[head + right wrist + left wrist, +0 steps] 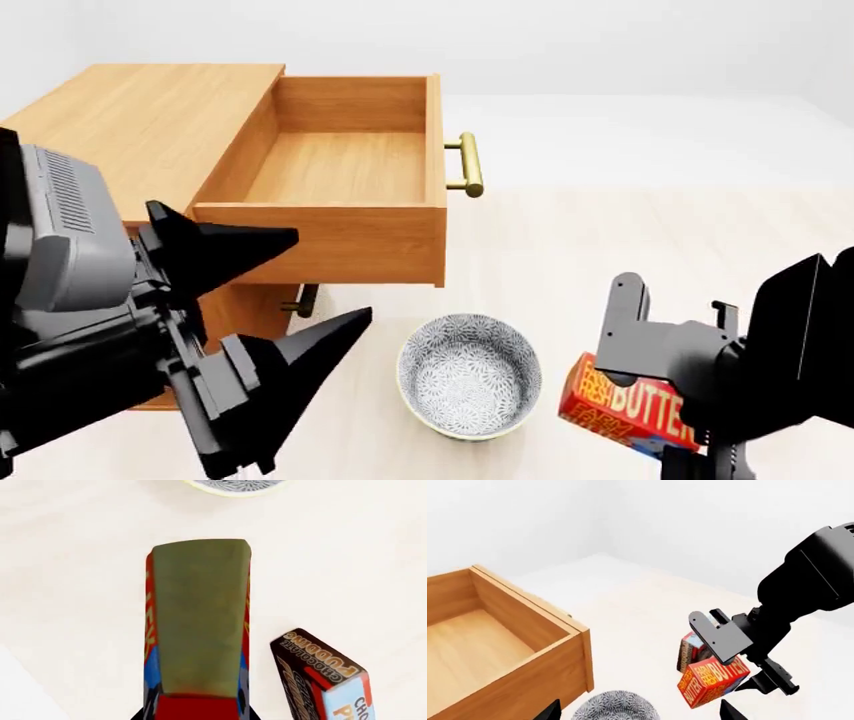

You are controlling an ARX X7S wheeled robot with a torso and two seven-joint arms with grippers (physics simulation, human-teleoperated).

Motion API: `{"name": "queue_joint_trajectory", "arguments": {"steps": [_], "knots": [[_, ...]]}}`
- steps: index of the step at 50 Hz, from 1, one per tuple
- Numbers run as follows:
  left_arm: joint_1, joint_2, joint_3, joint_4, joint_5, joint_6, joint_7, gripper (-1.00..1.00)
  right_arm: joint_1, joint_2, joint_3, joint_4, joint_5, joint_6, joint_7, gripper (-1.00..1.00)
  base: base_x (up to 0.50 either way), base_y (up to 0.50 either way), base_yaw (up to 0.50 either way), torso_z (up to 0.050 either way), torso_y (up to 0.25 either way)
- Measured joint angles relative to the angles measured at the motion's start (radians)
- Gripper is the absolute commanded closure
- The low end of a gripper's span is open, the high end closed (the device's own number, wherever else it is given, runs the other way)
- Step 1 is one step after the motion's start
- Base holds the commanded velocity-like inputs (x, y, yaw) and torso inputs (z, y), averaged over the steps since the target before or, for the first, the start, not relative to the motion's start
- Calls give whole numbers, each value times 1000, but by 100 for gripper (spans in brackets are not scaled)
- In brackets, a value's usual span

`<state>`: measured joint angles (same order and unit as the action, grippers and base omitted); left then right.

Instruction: Put the butter at the back in the top drawer of the cabinet and close it.

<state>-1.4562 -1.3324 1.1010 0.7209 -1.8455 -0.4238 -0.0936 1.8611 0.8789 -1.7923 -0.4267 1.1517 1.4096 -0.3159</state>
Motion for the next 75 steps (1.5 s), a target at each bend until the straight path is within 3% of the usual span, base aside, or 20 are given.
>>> {"name": "queue_joint_trajectory", "arguments": {"steps": [17, 31, 75], "knots": [[-118, 162, 29, -169, 56, -292, 185, -100, 52, -21, 28, -38, 56, 36, 18, 100, 0, 0, 0, 0, 1], [-179, 248, 53, -196, 121, -435, 313, -100, 74, -59, 33, -50, 87, 47, 27, 100, 0, 0, 0, 1, 1], [-232, 420, 87, -235, 210, -540, 393, -100, 92, -228, 59, -65, 183, 30, 76, 100, 0, 0, 0, 0, 1]]}}
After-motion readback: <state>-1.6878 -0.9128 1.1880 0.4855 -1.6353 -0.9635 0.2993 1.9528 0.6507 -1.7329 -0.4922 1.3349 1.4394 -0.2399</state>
